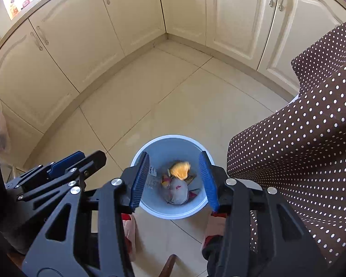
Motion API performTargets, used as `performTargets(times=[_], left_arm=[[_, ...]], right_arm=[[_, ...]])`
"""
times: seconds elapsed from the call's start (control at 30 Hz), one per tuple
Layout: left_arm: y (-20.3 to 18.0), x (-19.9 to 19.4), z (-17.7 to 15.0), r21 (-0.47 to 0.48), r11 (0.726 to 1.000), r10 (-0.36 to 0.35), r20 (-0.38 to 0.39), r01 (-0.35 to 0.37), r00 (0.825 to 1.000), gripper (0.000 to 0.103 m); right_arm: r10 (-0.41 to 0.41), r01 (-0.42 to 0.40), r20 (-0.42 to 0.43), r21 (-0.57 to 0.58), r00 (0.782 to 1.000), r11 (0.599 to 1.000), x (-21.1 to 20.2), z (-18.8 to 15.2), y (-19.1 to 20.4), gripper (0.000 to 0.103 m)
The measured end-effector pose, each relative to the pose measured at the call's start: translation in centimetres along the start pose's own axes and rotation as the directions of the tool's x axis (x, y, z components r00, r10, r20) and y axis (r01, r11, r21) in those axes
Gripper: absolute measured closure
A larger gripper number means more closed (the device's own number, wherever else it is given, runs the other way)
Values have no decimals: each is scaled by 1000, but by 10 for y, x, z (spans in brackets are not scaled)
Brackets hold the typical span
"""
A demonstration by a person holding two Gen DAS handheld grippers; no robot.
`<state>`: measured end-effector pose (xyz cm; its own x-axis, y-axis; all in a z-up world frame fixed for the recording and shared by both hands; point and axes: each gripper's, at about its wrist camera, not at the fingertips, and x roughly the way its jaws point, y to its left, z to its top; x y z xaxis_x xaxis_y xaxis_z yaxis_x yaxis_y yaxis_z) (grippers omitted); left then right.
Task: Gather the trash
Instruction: 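Carry the chip bag and orange peel over the blue bucket and release both, then grasp a dark snack packet with the left gripper while the right grasps another dark packet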
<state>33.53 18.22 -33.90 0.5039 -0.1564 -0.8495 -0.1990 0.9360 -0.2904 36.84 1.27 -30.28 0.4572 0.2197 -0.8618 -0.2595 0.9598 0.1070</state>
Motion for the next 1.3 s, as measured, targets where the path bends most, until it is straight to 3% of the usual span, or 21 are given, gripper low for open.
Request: performTargets(times=[0.37,0.57,0.77,0.93,1.03,1.1,1.3], left_arm=[[-8,-27,-3,21,1000,17,44,-18,999,61],[-42,-78,-4,84,996,4,136,-15,991,59],[-103,-136,-10,182,982,-84,221,43,972,55],[-176,-174,-21,308,946,-178,243,98,954,50],[-224,-190,-29,388,911,-243,225,143,943,49],[-261,-196,-34,446,880,-280,209,163,937,42],[-335,-199,-49,535,819,-337,153,209,929,41]], right_arm=[[-5,6,57,-6,998,1000,-39,-4,-13,59],[-2,2,164,-3,986,1000,-101,-6,-25,59],[-28,19,314,31,949,999,-187,-17,-51,59],[-107,69,413,106,904,992,-258,-37,-94,59],[-171,102,450,174,877,979,-292,-52,-132,58],[-219,124,466,225,858,966,-312,-65,-157,57],[-328,180,447,342,832,922,-343,-85,-226,55]])
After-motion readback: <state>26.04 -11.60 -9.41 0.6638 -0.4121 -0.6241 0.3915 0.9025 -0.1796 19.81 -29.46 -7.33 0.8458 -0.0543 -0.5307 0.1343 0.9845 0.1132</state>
